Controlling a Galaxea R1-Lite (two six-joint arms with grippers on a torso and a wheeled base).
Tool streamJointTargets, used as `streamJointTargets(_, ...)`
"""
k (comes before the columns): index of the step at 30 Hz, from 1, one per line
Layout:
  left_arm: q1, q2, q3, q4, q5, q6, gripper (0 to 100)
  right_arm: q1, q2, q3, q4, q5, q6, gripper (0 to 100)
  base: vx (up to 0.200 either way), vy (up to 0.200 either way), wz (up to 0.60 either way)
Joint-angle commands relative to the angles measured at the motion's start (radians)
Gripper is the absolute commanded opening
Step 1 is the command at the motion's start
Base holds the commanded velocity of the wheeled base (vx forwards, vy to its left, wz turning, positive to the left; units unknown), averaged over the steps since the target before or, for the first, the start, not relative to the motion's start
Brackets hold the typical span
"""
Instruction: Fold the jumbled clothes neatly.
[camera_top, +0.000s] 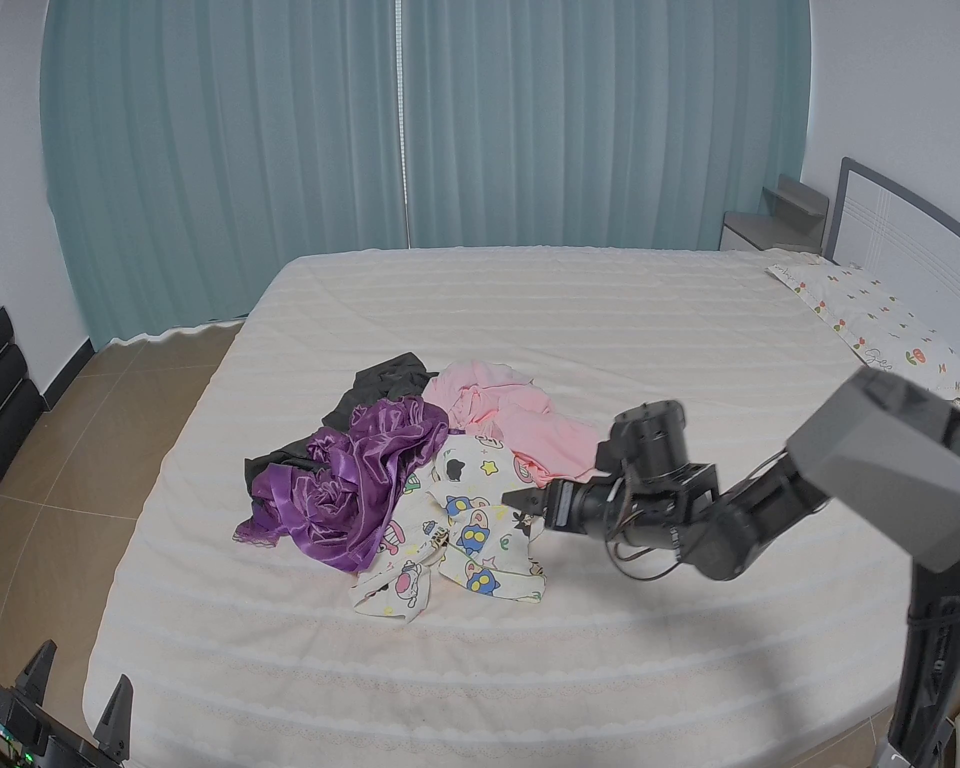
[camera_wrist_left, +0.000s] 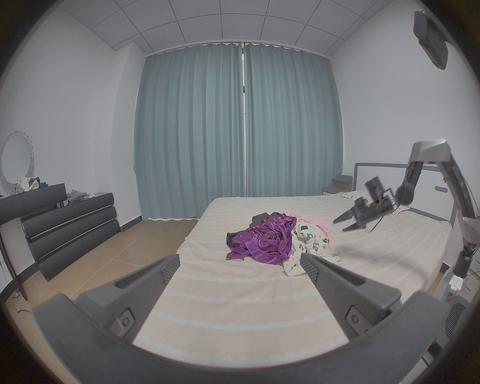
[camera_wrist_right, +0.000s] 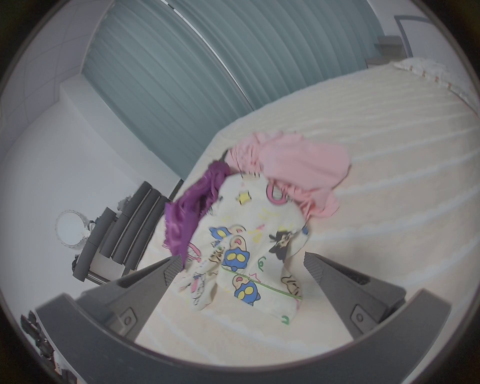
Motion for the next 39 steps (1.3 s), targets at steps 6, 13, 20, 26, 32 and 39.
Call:
streamJointTargets(6, 0.000, 0.000, 0.018, 0.000, 0.000, 0.000, 100, 0.062, 0.247, -0.126, -0.025, -0.046, 0.014, 100, 0.000, 0.000, 0.00)
streamJointTargets(13, 0.000, 0.000, 0.018, 0.000, 0.000, 0.000, 100, 0.052, 0.239, -0.134, -0.031, -0.068, -0.017, 100, 0.000, 0.000, 0.00)
streamJointTargets(20, 0.000, 0.000, 0.018, 0.000, 0.000, 0.000, 100, 0.052, 0.265, -0.178, -0.033, -0.084, -0.032, 100, 0.000, 0.000, 0.00)
streamJointTargets(26, 0.000, 0.000, 0.018, 0.000, 0.000, 0.000, 100, 0.062, 0.284, -0.218, -0.014, -0.095, -0.037, 0, 0.000, 0.000, 0.00)
streamJointTargets(32, 0.000, 0.000, 0.018, 0.000, 0.000, 0.000, 100, 0.059, 0.288, -0.215, -0.011, -0.100, -0.037, 0, 0.000, 0.000, 0.00)
streamJointTargets(39, 0.000, 0.000, 0.018, 0.000, 0.000, -0.001, 100, 0.054, 0.258, -0.167, -0.023, -0.098, -0.029, 0, 0.000, 0.000, 0.00)
